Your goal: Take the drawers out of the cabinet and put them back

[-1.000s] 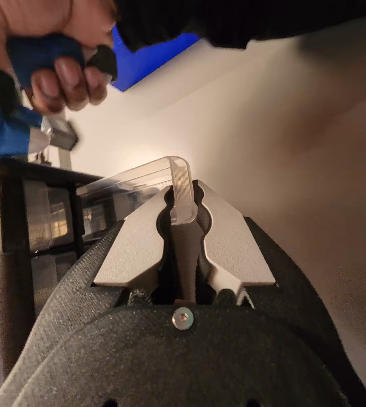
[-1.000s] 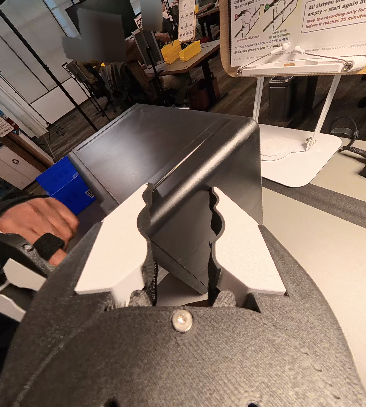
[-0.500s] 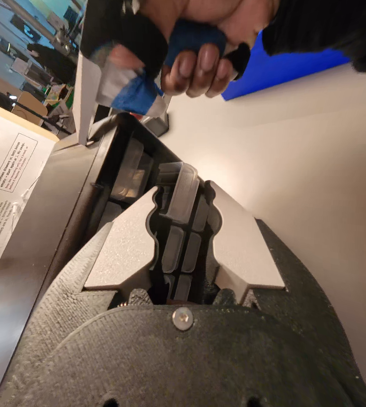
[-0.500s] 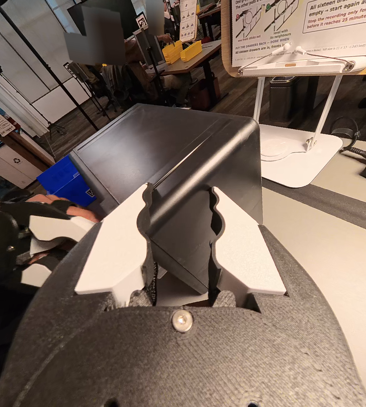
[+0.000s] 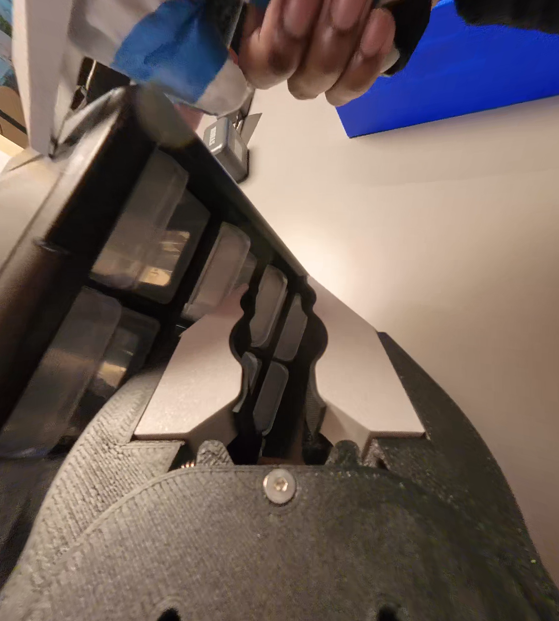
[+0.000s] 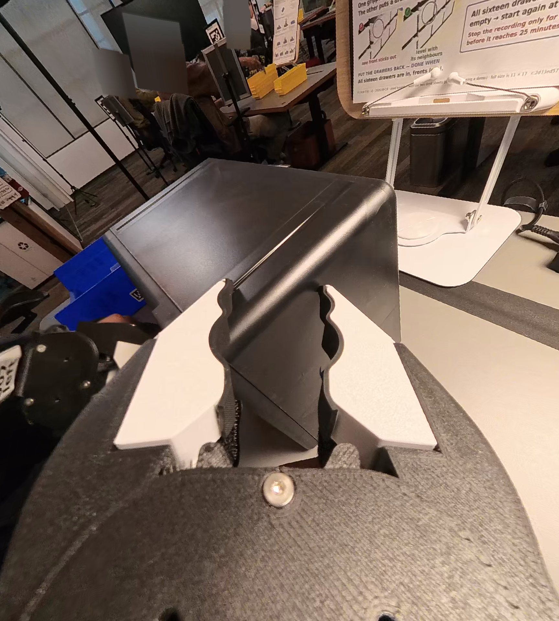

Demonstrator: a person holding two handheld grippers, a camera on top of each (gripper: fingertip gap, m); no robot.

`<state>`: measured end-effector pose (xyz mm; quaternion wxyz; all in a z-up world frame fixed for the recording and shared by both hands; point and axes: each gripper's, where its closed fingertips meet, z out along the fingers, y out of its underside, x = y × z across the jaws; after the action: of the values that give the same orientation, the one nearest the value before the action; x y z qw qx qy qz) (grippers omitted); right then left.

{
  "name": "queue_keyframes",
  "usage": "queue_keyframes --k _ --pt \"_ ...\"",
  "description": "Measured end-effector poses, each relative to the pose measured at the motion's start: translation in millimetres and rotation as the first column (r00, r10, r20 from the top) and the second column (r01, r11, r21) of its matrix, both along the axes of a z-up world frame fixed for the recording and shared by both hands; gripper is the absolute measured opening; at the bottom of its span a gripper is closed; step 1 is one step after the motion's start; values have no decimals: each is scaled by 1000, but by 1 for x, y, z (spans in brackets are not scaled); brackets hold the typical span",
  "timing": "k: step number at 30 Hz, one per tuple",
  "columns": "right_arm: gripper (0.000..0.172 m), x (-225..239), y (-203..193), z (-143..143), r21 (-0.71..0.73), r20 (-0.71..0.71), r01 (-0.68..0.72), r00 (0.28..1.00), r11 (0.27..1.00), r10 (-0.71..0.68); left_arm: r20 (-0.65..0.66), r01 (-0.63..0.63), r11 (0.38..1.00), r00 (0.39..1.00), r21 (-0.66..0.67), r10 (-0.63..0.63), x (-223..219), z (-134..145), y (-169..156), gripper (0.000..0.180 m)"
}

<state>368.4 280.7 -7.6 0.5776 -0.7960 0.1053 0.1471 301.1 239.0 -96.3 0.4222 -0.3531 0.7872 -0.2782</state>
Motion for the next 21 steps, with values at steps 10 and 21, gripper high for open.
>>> queue_keyframes --k 10,21 --pt "55 0 0 0 1 -4 -5 1000 1000 5 105 1 918 994 -396 45 -56 -29 -16 35" --pt "56 2 1 -1 8 -10 -10 1000 1000 10 8 -327 872 935 -363 354 -221 9 75 47"
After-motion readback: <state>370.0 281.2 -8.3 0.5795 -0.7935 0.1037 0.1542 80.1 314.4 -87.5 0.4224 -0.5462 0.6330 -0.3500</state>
